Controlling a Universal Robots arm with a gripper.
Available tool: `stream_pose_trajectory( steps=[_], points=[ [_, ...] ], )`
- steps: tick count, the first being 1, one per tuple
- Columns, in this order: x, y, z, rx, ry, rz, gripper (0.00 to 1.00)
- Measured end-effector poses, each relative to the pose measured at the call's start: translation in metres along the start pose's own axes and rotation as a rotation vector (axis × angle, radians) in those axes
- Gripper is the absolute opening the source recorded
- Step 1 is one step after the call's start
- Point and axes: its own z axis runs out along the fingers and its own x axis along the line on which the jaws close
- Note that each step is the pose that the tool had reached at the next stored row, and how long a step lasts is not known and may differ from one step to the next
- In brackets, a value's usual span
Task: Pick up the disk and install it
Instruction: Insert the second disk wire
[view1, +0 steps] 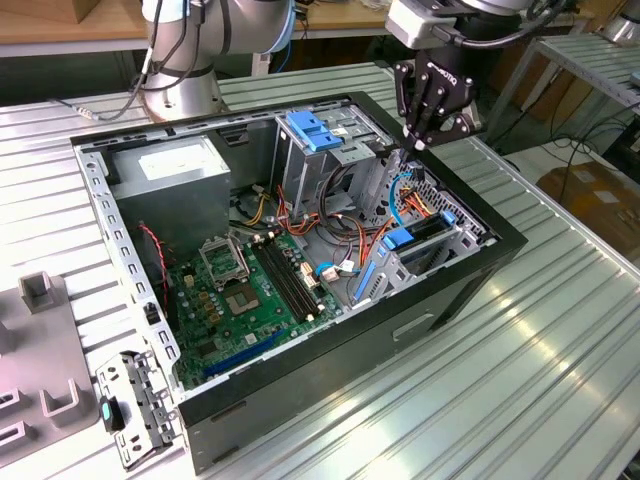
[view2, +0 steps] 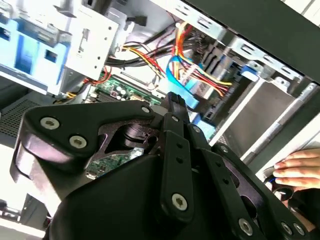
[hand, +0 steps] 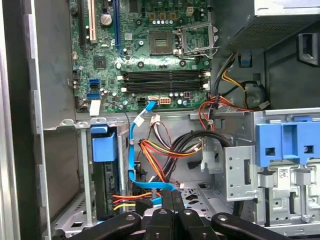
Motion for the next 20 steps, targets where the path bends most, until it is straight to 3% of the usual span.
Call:
stream_pose_trajectory(
  steps=[1,2,4,9,10,11,12,13,16,17,19,20],
  points=[
    [-0.0032,0.0001,0.0009,-0.0066,0.0067,0.000,0.11],
    [-0.0034,0.0000,0.0009,-0.0074,0.0216,0.000,0.11],
    [-0.0037,-0.0008,0.0010,-0.0076,0.0688,-0.001,0.11],
    [-0.0057,-0.0057,0.0012,-0.0102,0.1591,-0.002,0.11],
    [-0.0066,-0.0071,0.0014,-0.0123,0.1833,-0.002,0.11],
    [-0.0073,-0.0075,0.0017,-0.0126,0.2006,-0.002,0.11],
    [-0.0093,-0.0080,0.0025,-0.0127,0.2227,-0.002,0.11],
    [-0.0112,-0.0087,0.0040,-0.0126,0.2322,-0.002,0.11],
    [-0.0169,-0.0097,0.0049,-0.0131,0.2406,-0.003,0.17],
    [-0.0189,-0.0098,0.0053,-0.0130,0.2463,-0.002,0.24],
    [-0.0208,-0.0099,0.0060,-0.0123,0.2593,-0.003,0.24],
    [-0.0210,-0.0100,0.0061,-0.0122,0.2613,-0.003,0.24]
  ],
)
